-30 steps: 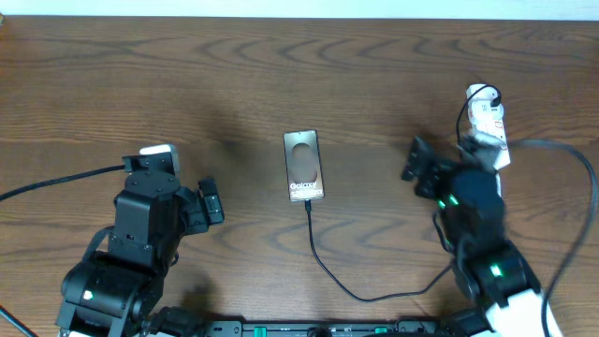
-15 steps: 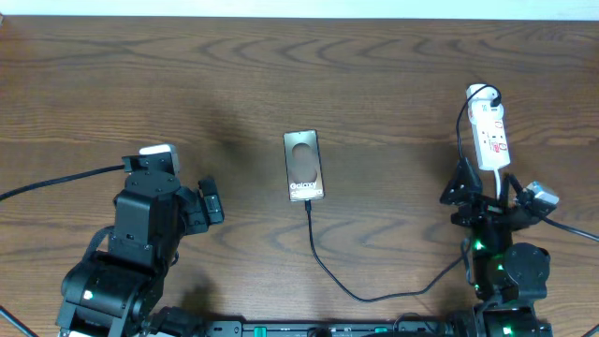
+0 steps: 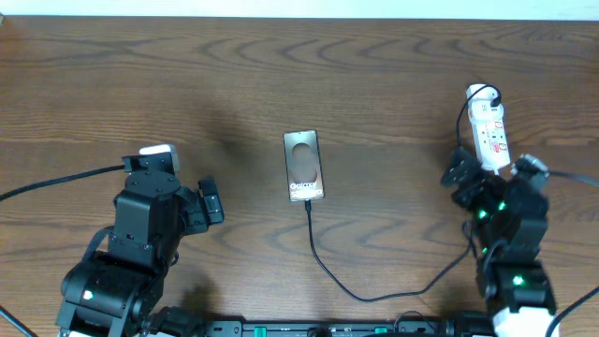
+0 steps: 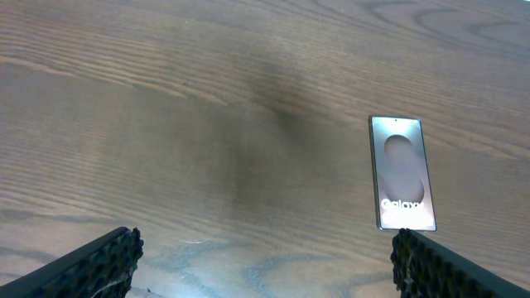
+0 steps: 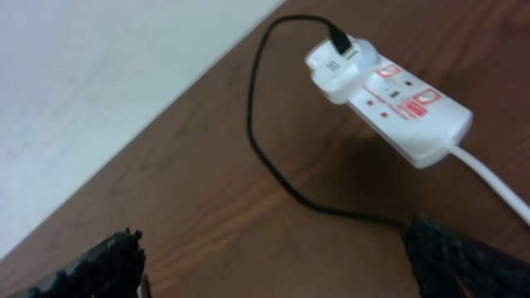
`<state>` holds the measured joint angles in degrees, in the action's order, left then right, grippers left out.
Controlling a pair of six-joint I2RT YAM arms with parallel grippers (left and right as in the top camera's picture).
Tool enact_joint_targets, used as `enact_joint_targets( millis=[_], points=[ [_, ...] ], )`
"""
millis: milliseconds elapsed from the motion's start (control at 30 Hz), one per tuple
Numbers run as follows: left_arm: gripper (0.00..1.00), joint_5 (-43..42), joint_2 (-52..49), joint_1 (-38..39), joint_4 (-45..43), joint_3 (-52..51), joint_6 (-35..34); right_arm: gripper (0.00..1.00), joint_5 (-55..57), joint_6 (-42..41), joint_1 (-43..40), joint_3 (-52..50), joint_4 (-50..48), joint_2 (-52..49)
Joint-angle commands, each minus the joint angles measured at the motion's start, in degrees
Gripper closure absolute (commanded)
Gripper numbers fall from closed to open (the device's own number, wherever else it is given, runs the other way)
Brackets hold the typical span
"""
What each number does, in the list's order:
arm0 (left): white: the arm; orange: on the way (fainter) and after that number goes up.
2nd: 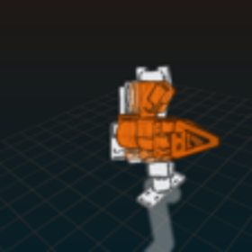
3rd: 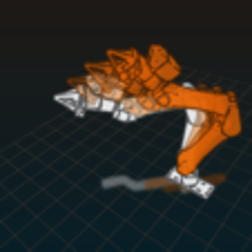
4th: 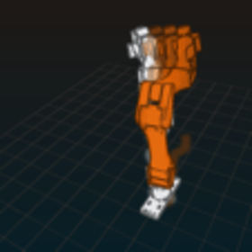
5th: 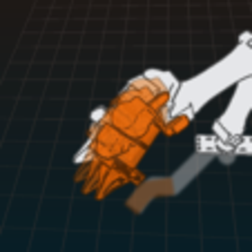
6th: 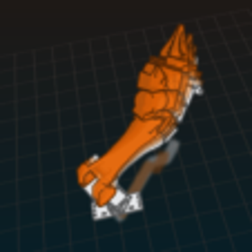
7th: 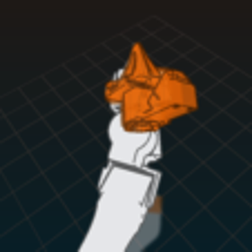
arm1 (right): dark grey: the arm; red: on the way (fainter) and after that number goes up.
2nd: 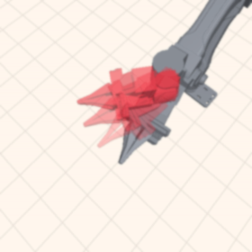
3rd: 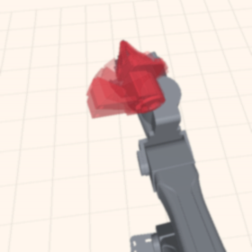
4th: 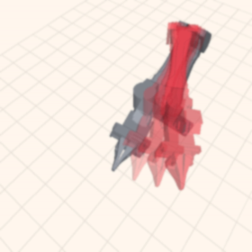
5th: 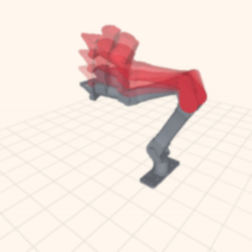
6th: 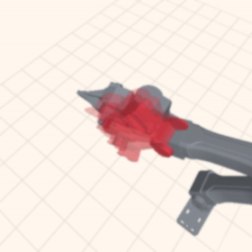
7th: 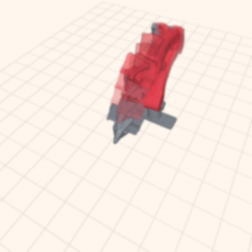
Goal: Plug charger to phone and switch on socket
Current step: 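Move the right gripper to the white power strip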
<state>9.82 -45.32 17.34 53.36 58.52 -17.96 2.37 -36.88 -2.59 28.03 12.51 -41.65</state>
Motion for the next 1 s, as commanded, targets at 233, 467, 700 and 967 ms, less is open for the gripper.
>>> enact_joint_targets(
  millis=[233, 467, 700, 967],
  points=[
    [0.02, 1.0, 0.0, -0.3, 0.0, -0.2, 0.3, 0.01, -5.7, 3.8, -7.2, 19.0, 14.7, -13.2],
    [0.02, 1.0, 0.0, -0.3, 0.0, -0.2, 0.3, 0.22, -7.1, -2.5, -14.0, 21.1, 20.9, -18.2],
    [0.02, 1.0, 0.0, -0.3, 0.0, -0.2, 0.3, 0.55, -11.2, -11.1, -20.2, 21.1, 21.8, -23.0],
    [0.02, 0.9, 0.0, -0.3, 0.0, -0.2, 0.3, 0.67, -15.4, -18.3, -20.3, 22.4, 18.5, -29.3]
  ],
)
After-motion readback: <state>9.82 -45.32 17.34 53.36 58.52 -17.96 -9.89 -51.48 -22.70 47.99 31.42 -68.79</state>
